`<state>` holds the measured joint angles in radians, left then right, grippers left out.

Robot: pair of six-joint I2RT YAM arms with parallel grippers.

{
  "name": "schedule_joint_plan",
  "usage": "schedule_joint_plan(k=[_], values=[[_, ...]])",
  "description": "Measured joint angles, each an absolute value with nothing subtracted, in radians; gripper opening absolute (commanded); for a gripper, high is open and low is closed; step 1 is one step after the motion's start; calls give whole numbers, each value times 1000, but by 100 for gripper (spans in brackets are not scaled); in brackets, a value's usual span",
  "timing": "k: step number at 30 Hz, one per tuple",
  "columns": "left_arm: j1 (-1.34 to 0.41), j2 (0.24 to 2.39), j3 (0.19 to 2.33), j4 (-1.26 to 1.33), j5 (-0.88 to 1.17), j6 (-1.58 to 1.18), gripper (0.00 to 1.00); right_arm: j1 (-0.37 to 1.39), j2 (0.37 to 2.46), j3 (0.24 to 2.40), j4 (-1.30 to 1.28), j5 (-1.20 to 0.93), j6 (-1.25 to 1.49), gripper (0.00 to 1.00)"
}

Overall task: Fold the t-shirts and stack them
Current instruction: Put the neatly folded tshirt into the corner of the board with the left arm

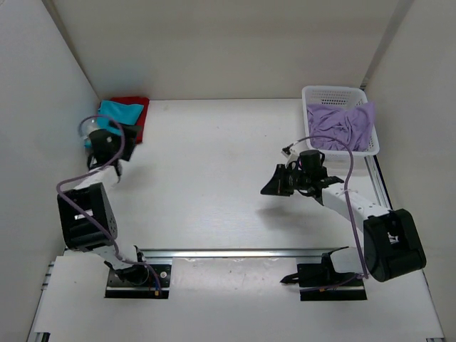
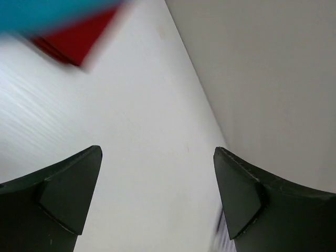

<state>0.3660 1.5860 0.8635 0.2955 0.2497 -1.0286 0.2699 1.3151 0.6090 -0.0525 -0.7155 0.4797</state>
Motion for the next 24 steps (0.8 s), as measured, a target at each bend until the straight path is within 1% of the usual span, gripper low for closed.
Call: schedule_joint_plan(k=[2,4,8,11,14,16,19,21,22,24], values=[[214,1563,853,292,235,-999,99,300,1316,668,-91,-654,476,0],[22,1560,856,285,218,-951,99,329,1324,758,-151,-548,470,0],[-308,1572,887,231,213,-842,99,360,1335,898,-226,-350,464,0],[-480,1575,890,213,231,-773,99,350,1338,965,-267,-236,457,0],[-589,1575,892,178,243,-698,99,276,1346,1009,-291,-215,452,0],[-651,1576,897,130,242,-642,99,189,1354,1033,-294,-204,445,0],[-722,1584,902,79,253,-589,98,101,1378,1081,-308,-106,410,0],[-738,1586,898,67,271,-576,99,52,1402,1116,-308,-59,388,0],[-738,1586,892,68,278,-571,99,24,1419,1131,-301,-52,382,2],[-733,1586,876,69,292,-564,99,-48,1470,1168,-294,-35,370,10]])
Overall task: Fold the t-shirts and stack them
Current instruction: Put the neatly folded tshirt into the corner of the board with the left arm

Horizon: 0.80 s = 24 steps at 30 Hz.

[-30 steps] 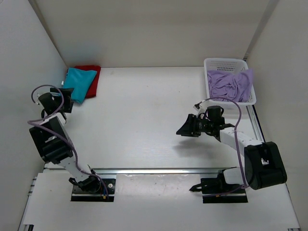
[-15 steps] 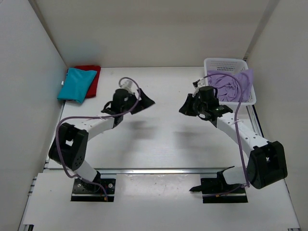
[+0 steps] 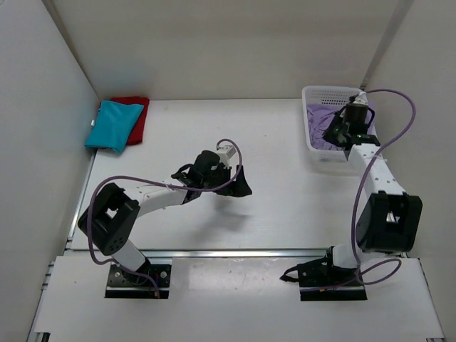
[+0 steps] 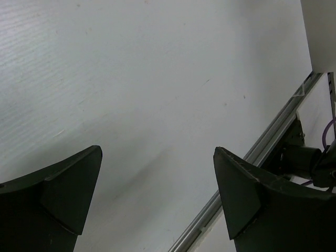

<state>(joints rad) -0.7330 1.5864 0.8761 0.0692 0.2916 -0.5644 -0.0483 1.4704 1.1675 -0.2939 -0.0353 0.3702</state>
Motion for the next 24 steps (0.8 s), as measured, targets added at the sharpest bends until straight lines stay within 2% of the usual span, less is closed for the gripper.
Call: schedule_joint_plan(k=[1,4,5,6,9,11,13,14,18,23,24], values=[[-727,1588,865,70,306,-565,98,-84,1504,1190,-294,-27,366,13],[-705,1592,809,115,380,-591,99,-184,1658,1288,-307,2,349,28],[-698,1594,783,131,402,-604,93,-209,1713,1317,-309,12,340,34],[-693,1594,762,142,418,-614,71,-227,1762,1343,-312,17,338,41],[-681,1599,715,155,456,-634,27,-252,1890,1413,-339,23,329,48],[-674,1599,700,170,472,-645,25,-257,1970,1480,-359,27,326,52],[-668,1599,699,181,487,-648,37,-257,2043,1560,-379,28,319,52],[-664,1599,698,194,492,-651,39,-256,2078,1603,-388,34,318,52],[-634,1599,678,251,514,-678,40,-247,2187,1755,-413,59,310,51],[-596,1599,662,263,515,-690,39,-228,2270,1871,-455,89,302,1],[-592,1599,662,265,515,-692,39,-223,2273,1874,-460,95,302,1]])
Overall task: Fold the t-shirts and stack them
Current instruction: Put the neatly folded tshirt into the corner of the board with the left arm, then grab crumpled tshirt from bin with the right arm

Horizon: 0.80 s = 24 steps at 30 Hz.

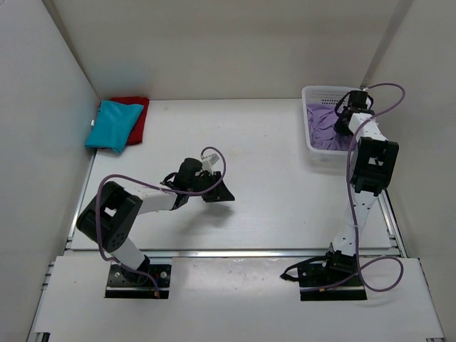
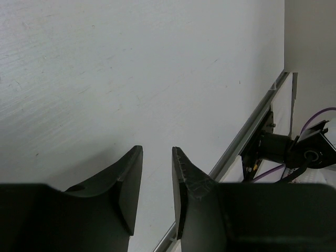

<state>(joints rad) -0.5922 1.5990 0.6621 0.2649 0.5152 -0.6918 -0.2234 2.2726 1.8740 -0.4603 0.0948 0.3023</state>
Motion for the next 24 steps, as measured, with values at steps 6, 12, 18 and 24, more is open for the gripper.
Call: schedule_joint_plan(k=[6,12,18,24], values=[[-580,1599,662,269,517,-704,43,-173,2231,1875,-488,124,288,0],[-548,1599,662,273,533,-735,51,-72,1995,1937,-531,75,255,0],[-463,1589,625,305,546,-792,54,88,1642,1995,-438,-115,233,0],[-305,1560,538,361,566,-892,57,323,1576,2268,-358,-340,212,1]])
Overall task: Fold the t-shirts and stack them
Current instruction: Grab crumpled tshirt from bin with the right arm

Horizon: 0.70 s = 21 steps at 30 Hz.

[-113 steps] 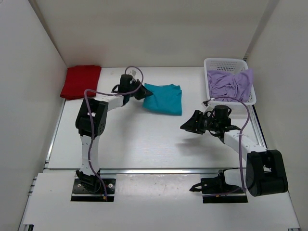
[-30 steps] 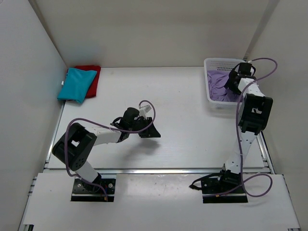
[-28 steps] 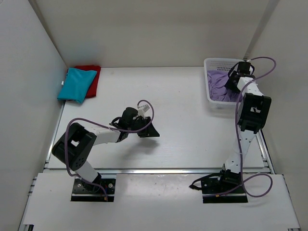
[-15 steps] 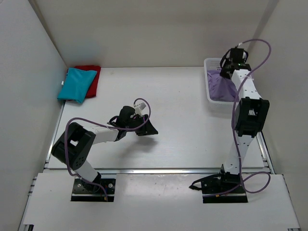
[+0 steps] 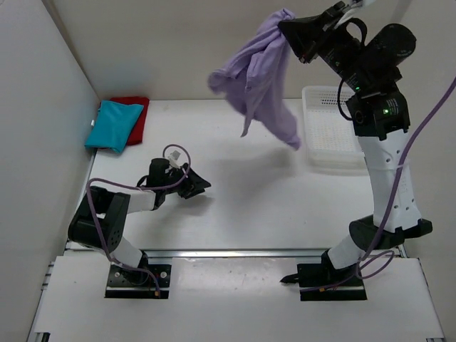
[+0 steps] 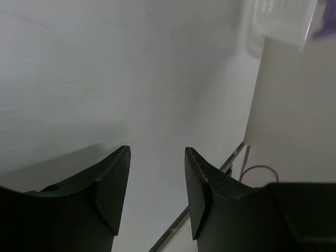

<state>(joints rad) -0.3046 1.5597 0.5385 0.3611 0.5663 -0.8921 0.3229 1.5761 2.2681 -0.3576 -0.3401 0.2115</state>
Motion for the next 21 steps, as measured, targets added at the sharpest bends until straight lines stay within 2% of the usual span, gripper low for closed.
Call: schedule_joint_plan(k=[2,4,10,14,16,18,21], values=[[-243,1545,507,380,575,-926,59,326,1565,2285,-302,-442,241,0],[-182,1523,477,395,586,-953,62,271,1531,2211,-219,-537,299,0],[4,1434,423,413,607,-1001,66,109,1439,1662,81,-739,520,0],[41,1413,422,431,599,-1015,66,104,1523,1241,207,-746,629,0],[27,1424,425,431,591,-1018,65,107,1619,1126,209,-734,665,0],[3,1454,434,430,583,-1019,65,110,1735,1095,162,-712,683,4],[-38,1480,460,383,554,-987,66,110,1822,1100,98,-662,685,28]])
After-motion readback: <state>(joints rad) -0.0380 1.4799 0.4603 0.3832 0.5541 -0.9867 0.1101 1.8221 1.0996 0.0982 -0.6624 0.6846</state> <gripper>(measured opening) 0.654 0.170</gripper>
